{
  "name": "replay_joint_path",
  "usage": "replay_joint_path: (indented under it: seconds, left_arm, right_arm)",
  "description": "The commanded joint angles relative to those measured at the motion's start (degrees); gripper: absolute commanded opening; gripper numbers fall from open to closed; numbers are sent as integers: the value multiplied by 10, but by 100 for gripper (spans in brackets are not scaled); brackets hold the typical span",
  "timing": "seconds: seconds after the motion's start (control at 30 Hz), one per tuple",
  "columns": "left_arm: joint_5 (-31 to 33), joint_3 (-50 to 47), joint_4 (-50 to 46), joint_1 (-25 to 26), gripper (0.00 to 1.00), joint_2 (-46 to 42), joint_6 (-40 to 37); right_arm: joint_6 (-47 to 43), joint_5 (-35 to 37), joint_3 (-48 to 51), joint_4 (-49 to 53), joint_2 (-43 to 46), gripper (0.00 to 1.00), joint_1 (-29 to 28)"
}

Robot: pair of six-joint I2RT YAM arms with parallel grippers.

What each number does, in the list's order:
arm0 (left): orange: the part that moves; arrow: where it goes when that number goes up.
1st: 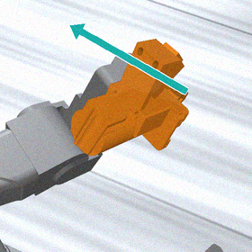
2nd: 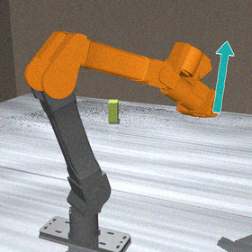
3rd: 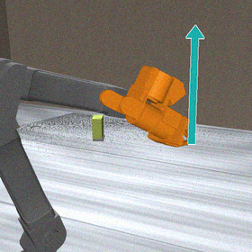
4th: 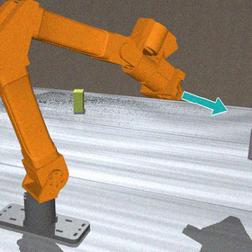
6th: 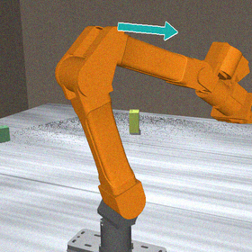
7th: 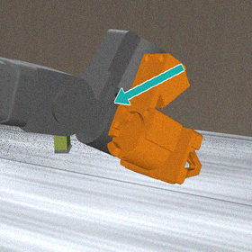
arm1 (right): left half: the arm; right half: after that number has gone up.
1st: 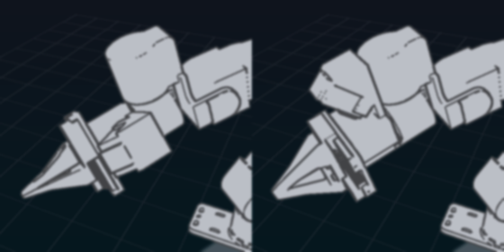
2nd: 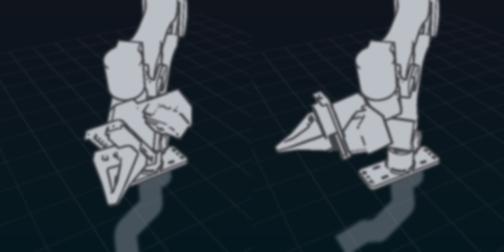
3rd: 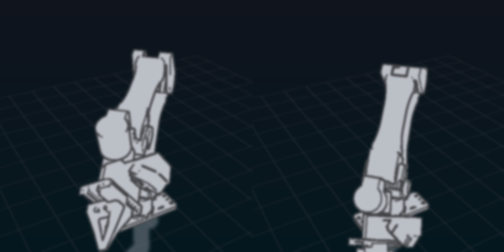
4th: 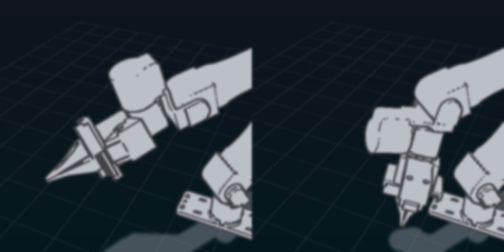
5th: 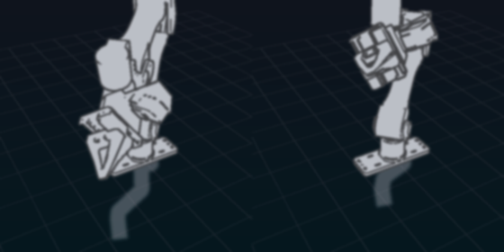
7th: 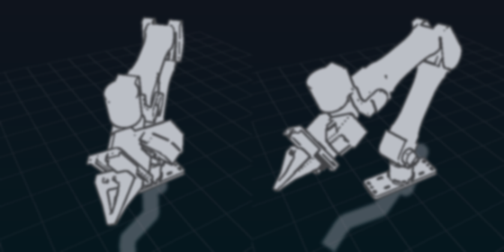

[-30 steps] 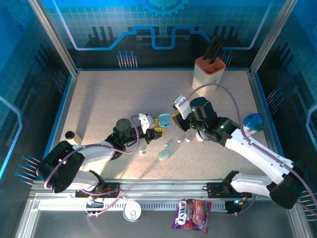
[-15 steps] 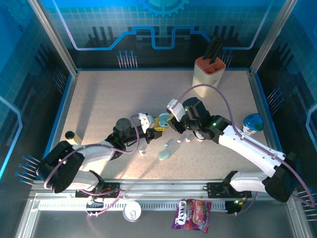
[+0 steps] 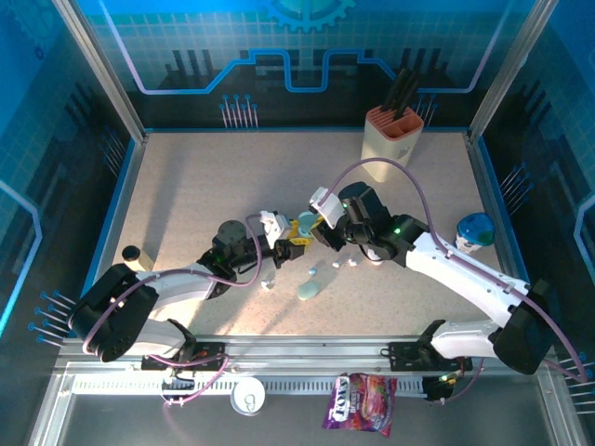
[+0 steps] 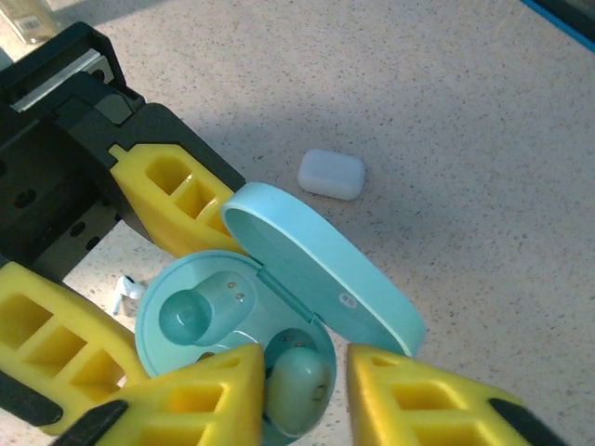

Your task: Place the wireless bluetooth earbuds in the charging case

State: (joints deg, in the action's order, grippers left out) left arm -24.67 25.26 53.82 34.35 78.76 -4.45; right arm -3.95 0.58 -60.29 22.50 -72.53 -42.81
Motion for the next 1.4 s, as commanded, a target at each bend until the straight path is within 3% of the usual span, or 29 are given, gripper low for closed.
replay_joint_path:
  seconds: [0.0,0.3,0.43,0.63,0.8,1.03,1.37]
  left_arm:
    - [-12,17,17,-3,26,-4,2]
    - [-8,5,51,-3,26,6,5]
    - [-6,-2,72,-7,26,6,14]
    - [-5,-7,71,-10,26,-17,18]
    - [2,-11,66,-13,27,-37,20]
    - [1,-16,91,-35,27,-55,46]
    - [-1,-33,110,-53,27,-77,70]
  right_arm:
    - [7,-19,-15,-4,10,37,-7]
    - [71,-84,32,-71,96,56,47]
    - [159,-102,91,-124,146,62,115]
    - [301,-136,150,-99,143,60,227]
    - [327,-191,151,-51,56,61,219]
    - [381,-243,153,-107,-74,61,152]
    - [345,-290,48,-111,-268,61,81]
